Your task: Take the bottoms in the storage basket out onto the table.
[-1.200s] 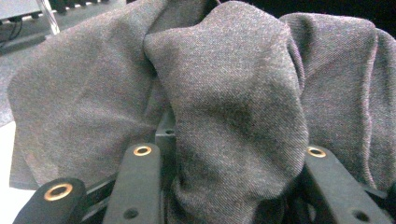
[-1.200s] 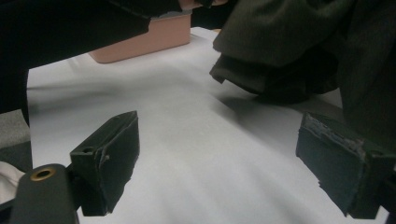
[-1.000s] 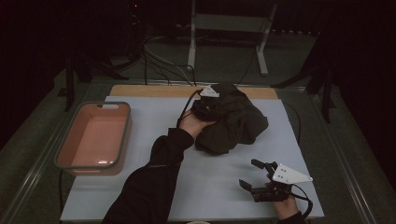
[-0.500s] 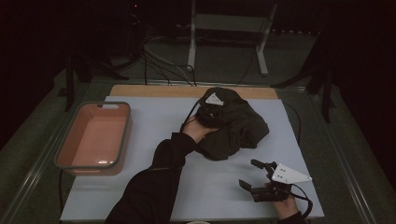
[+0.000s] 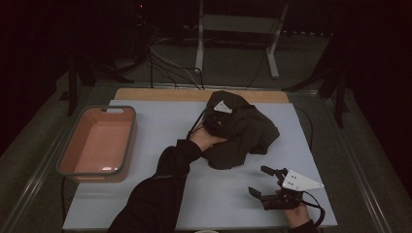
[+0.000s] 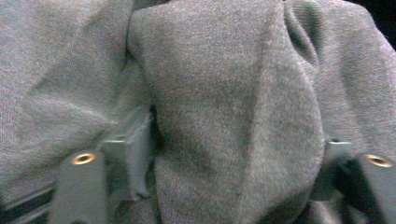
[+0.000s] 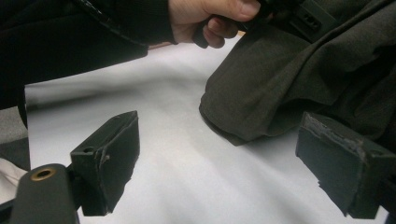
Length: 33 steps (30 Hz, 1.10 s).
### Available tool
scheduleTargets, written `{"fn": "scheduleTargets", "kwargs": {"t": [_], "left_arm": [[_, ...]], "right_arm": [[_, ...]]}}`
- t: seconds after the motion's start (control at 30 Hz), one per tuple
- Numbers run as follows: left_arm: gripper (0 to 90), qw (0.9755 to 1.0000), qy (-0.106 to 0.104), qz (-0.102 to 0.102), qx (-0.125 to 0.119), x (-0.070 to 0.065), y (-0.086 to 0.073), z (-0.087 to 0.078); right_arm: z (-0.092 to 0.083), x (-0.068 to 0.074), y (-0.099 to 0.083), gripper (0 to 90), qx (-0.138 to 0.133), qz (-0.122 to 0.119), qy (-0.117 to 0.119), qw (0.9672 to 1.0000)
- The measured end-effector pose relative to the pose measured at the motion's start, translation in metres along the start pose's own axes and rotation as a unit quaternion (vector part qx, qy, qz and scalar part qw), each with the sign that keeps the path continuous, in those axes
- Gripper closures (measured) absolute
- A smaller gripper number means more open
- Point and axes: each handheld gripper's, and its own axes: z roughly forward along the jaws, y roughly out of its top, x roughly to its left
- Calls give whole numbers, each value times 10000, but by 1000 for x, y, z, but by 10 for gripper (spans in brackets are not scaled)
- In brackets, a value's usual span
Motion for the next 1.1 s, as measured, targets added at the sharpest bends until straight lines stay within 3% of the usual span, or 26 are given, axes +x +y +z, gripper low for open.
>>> {"fn": "scheduleTargets", "kwargs": {"t": [0.27, 0.33, 0.47, 0.53, 0.63, 0.77, 0.83, 0.93, 1.0, 1.1], "left_arm": [[13, 9996, 189, 22, 211, -1, 1, -6], [7, 9989, 411, 85, 222, -3, 1, -10], [4, 9996, 209, 88, 175, -1, 0, -19], [3, 9991, 329, 195, 165, -2, 0, -22], [3, 9991, 344, 212, 126, -2, 0, -28], [3, 9984, 406, 400, 71, -4, -1, -34], [3, 9988, 312, 359, 96, -4, 0, -38], [3, 9982, 391, 448, 90, -5, 2, -44], [3, 9986, 319, 412, 85, -5, 3, -46], [3, 9982, 343, 444, 221, -6, 6, -48]], "right_arm": [[1, 0, 0, 138, 36, 1, -4, 10000], [1, 0, -1, 138, 39, -4, -13, 10000], [2, 0, -1, 138, 51, -3, -16, 10000], [2, 0, -1, 138, 51, 6, -11, 10000], [3, 0, -1, 138, 64, 15, -7, 10000], [3, 0, -1, 138, 82, 4, 3, 10000], [3, 0, -1, 138, 78, -10, 19, 10000], [3, 0, -1, 138, 78, -10, 29, 10000], [3, 0, -1, 138, 74, -6, 27, 10000], [3, 0, -1, 138, 74, -18, 28, 10000]]}}
